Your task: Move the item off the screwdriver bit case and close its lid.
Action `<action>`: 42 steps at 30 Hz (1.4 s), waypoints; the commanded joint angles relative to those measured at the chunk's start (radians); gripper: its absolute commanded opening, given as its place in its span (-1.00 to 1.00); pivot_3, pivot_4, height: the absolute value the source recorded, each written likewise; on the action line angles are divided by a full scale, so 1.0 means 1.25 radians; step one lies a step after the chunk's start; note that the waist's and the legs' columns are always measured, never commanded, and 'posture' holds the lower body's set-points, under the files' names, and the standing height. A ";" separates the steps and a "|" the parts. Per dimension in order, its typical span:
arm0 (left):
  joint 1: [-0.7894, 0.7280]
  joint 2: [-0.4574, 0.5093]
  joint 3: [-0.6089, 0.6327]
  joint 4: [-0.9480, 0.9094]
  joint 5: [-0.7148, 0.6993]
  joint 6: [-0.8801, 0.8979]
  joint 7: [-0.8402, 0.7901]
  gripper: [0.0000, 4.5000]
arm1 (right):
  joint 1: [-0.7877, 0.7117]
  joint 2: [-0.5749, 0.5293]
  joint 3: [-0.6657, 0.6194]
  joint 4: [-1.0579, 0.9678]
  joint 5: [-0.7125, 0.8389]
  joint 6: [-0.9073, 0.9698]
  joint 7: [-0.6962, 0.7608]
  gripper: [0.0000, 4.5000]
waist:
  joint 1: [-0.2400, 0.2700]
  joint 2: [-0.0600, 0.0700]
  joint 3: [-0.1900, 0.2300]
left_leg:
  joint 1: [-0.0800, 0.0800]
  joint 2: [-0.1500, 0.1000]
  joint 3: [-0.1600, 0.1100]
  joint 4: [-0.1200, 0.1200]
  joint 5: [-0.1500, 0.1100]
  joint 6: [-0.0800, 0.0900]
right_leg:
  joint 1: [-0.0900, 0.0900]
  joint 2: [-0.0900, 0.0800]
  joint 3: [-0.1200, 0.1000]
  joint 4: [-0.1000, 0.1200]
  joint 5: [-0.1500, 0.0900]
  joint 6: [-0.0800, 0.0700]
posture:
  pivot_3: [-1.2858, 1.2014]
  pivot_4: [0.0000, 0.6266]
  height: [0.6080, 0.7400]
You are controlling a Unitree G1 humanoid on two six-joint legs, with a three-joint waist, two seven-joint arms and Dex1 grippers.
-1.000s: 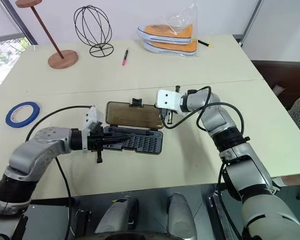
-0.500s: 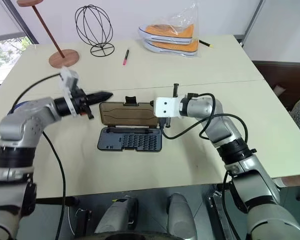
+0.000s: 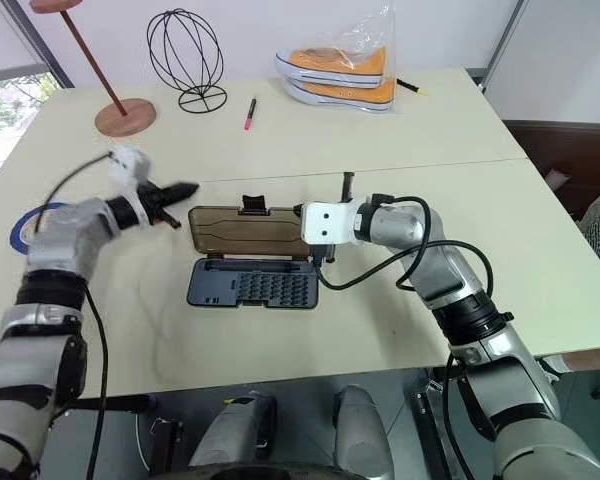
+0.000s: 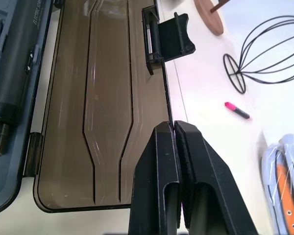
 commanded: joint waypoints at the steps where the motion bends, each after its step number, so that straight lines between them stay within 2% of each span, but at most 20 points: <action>1: 0.006 -0.006 -0.017 0.004 0.030 -0.076 -0.051 -1.00 | -0.004 0.003 -0.016 -0.047 0.010 0.003 -0.006 -0.99 | 0.000 -0.001 0.001 | 0.000 0.000 0.000 0.000 0.000 0.000 | 0.000 0.000 0.000 0.000 0.000 0.000 | 0.03 -0.52 1.00; 7: 0.022 -0.021 -0.022 -0.026 0.028 -0.093 -0.111 -1.00 | -0.005 -0.001 -0.016 -0.047 0.007 0.007 -0.004 -0.99 | 0.001 -0.001 0.001 | -0.001 0.000 0.001 0.000 0.000 0.000 | -0.002 0.000 0.001 0.000 0.000 0.000 | 0.03 -0.52 1.00; 21: 0.028 -0.006 0.020 -0.103 0.000 -0.048 -0.130 -1.00 | 0.012 -0.001 0.016 -0.010 -0.008 0.013 0.016 -0.99 | 0.001 -0.001 0.001 | -0.001 0.000 0.001 0.001 0.000 0.000 | -0.002 0.000 0.001 0.000 0.000 0.000 | 0.03 -0.52 1.00; 31: 0.044 -0.004 0.018 -0.117 0.007 -0.052 -0.124 -1.00 | -0.022 0.011 0.012 0.028 -0.011 0.006 0.004 -0.99 | 0.001 -0.001 0.001 | -0.001 0.000 0.001 0.001 0.000 0.000 | -0.002 0.000 0.001 0.001 0.000 0.000 | 0.03 -0.52 1.00; 34: 0.052 -0.007 0.016 -0.125 0.008 -0.052 -0.122 -1.00 | -0.029 0.007 0.008 0.030 -0.013 0.005 0.001 -0.60 | 0.001 -0.001 0.001 | -0.001 0.000 0.001 0.001 0.000 0.000 | -0.002 0.000 0.001 0.001 0.000 0.000 | 0.03 -0.52 1.00; 39: 0.060 -0.014 0.009 -0.132 0.012 -0.054 -0.122 -1.00 | -0.037 -0.023 0.006 0.007 -0.003 0.021 0.043 0.55 | 0.002 -0.001 0.001 | -0.001 0.000 0.002 0.001 0.000 0.000 | -0.002 0.000 0.001 0.001 0.000 0.000 | 0.03 -0.52 1.00; 42: 0.067 -0.017 0.005 -0.146 0.013 -0.053 -0.124 -1.00 | -0.048 -0.067 -0.022 -0.057 0.066 0.115 0.144 0.55 | 0.004 -0.001 0.001 | -0.001 0.000 0.002 0.001 0.000 0.000 | -0.002 0.000 0.001 0.000 0.000 0.000 | 0.03 -0.52 1.00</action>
